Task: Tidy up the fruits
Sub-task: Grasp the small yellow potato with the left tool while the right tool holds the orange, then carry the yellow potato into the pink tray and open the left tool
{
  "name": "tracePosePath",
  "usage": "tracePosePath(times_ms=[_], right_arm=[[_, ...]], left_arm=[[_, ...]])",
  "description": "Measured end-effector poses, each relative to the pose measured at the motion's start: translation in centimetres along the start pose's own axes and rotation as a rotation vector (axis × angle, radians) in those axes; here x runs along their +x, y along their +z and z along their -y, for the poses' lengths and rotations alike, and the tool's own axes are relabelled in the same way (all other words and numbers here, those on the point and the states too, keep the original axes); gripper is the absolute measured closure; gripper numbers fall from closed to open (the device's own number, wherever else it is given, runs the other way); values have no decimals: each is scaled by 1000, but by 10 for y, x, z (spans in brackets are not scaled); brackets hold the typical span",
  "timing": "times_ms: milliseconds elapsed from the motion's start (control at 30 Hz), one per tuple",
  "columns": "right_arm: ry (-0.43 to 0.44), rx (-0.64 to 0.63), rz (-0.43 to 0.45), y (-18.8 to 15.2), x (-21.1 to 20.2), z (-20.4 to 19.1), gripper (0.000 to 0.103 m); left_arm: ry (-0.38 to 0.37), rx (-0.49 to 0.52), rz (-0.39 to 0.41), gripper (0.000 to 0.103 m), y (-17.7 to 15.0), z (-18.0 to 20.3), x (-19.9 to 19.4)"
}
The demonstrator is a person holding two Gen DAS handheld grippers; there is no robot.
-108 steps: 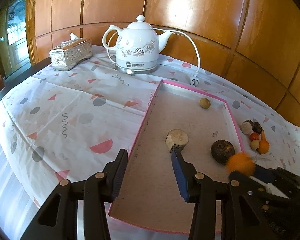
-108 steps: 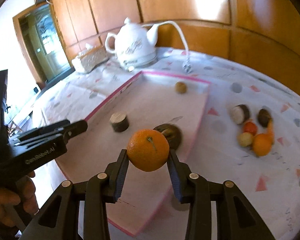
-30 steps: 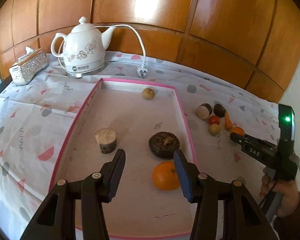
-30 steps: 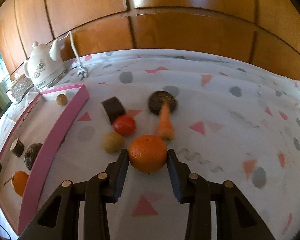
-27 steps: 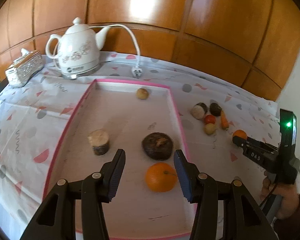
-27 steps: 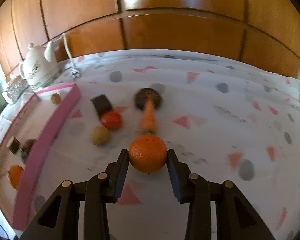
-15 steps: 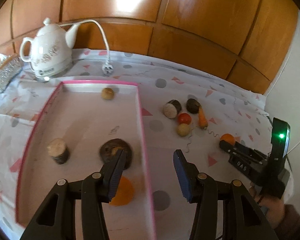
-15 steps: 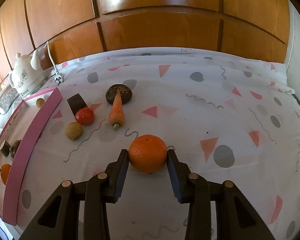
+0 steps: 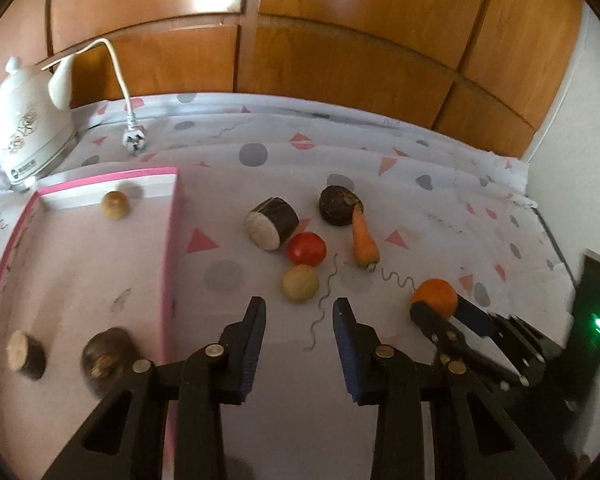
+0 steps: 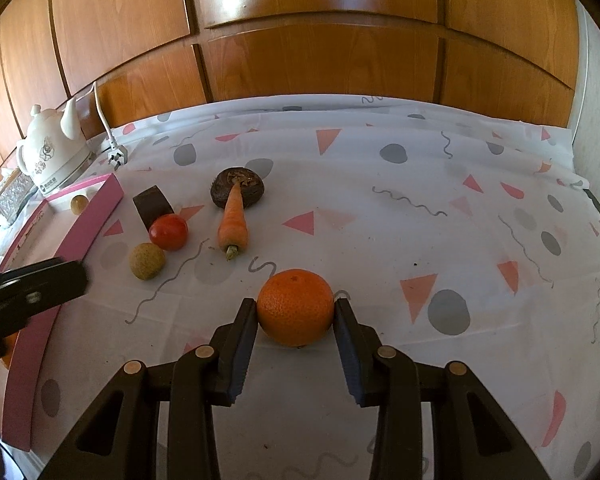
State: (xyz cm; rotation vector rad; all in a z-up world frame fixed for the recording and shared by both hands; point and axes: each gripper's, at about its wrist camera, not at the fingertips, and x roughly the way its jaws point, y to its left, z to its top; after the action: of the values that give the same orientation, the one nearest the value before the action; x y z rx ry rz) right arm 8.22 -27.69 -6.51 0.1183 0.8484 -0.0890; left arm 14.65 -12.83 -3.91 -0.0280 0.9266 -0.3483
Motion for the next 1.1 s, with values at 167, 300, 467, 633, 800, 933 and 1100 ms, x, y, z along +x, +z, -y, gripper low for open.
tracePosePath(times_ms=[167,300,467,633,800,933,1100], right_arm=[[17,15,3,0,1,3,63],[34,22,-14,0,5,4,63],[34,25,-11,-1,5,4,63],[36,27,-8,-2,5,4,63],[21,43,-9,-1,2,8,64],[-16,46,-4,-4,-5,16,64],[-12,44,-15,-8,-3,20,64]], left_arm=[[17,-23,-35,68,8,2,29],[41,-23,-55,68,10,2,46],[31,-15,-24,78,9,3,49],[10,7,-5,78,-7,4,32],[-23,67,5,78,-40,15,7],[-13,96,30,77,-55,19,10],[-2,98,30,77,-54,22,14]])
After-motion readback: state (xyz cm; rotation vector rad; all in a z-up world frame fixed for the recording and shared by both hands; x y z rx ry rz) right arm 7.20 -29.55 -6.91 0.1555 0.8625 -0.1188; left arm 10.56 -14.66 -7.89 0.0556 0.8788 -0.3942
